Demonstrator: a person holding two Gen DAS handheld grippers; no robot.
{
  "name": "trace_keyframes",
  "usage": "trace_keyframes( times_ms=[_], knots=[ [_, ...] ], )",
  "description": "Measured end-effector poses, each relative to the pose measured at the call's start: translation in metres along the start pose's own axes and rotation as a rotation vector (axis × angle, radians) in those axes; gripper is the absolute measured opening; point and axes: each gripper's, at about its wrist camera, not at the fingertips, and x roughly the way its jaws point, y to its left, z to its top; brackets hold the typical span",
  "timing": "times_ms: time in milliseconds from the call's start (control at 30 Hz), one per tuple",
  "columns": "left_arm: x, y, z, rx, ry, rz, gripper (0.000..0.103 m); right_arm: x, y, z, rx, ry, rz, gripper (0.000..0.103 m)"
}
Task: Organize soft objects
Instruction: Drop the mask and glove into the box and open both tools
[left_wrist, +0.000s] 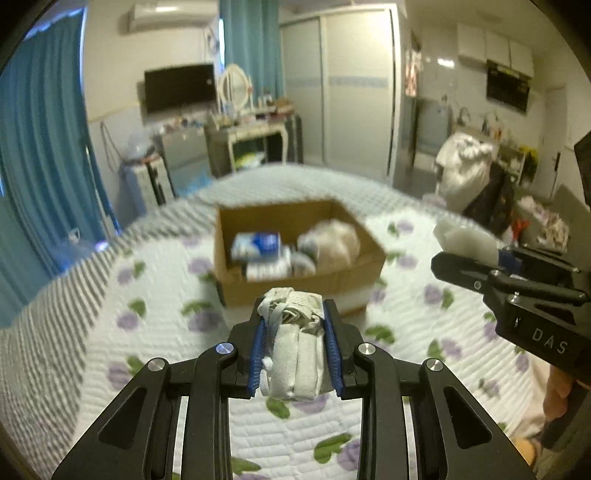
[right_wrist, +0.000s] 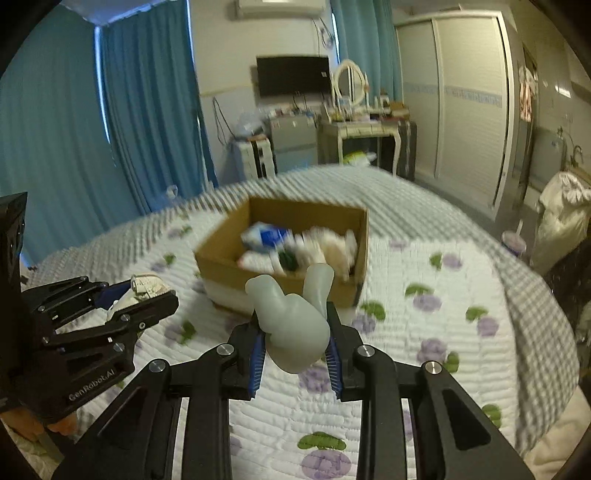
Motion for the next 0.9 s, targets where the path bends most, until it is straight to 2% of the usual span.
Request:
trace_keyframes(
  times_ms=[100,167,333,467,633,900],
  knots=[
    [-0.012,-0.002,0.018,0.033,-0.042,0.04,0.028,-0.013,0.003,0.019,-0.014,-0.036,0.008,0.028],
    [-0.013,-0.001,0.031,0.043,-0.066,0.038,0.028,-0.017,0.004,0.032,-0.025,-0.053,0.01,0.028],
    [0.013,0.006,0.055,0.052,-0.085,0.046,0.028,-0.002,-0.004,0.067,-0.019,-0.08,0.019,0.028],
    [0.048,0.012,0.07,0.042,-0.075,0.049,0.028,0.031,-0.013,0.091,-0.011,-0.075,0.017,0.029],
    [0.102,0.023,0.079,0.016,-0.042,0.046,0.028,0.097,-0.026,0.112,0.016,-0.033,0.017,0.029],
    [0.176,0.042,0.064,-0.014,0.048,0.024,0.028,0.206,-0.05,0.103,0.099,0.081,0.065,0.03]
  ],
)
